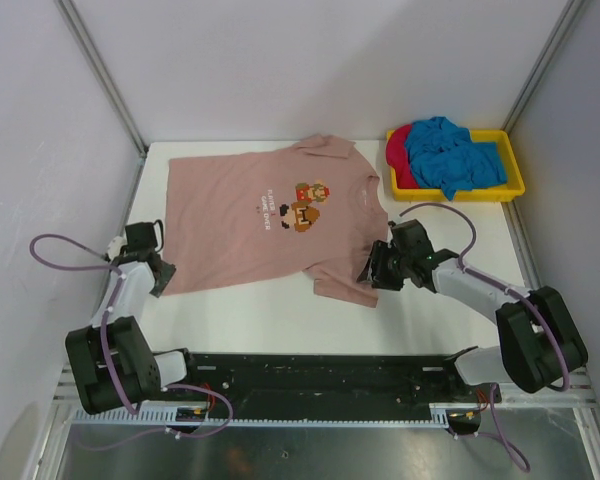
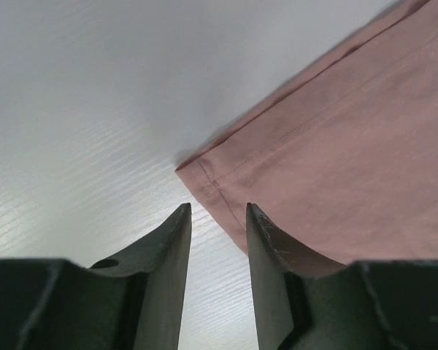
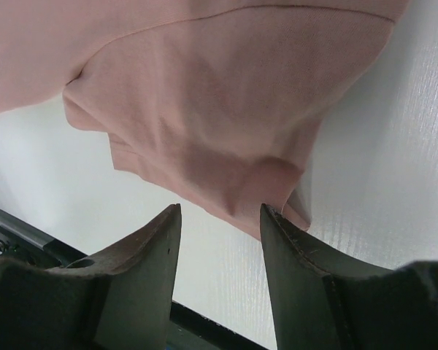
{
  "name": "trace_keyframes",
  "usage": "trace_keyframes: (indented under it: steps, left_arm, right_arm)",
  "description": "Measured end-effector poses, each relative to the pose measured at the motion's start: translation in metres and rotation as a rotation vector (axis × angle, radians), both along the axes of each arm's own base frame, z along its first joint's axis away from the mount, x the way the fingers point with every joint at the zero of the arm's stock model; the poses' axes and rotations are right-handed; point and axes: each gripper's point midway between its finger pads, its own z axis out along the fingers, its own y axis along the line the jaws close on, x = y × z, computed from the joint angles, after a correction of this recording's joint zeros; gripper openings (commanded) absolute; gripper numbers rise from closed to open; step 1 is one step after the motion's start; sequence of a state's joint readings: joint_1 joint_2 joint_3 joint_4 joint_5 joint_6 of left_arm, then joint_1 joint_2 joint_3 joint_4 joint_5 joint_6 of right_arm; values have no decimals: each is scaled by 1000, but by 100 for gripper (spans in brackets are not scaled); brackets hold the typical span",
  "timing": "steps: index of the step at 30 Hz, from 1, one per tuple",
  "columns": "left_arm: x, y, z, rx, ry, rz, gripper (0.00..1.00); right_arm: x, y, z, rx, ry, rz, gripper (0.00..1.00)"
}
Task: Fold and stack the t-shirts
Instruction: Flatten out the tshirt
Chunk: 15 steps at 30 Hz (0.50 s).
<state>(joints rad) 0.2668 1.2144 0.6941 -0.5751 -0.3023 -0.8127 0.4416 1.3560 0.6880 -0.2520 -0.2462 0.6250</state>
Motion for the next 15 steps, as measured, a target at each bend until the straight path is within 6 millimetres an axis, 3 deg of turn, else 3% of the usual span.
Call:
trace_keyframes:
  steps: [15]
  left_arm:
    - [-8,3,-27,-14,106,30,42]
  right_arm:
    - [1,2,-6,1,3,21,51]
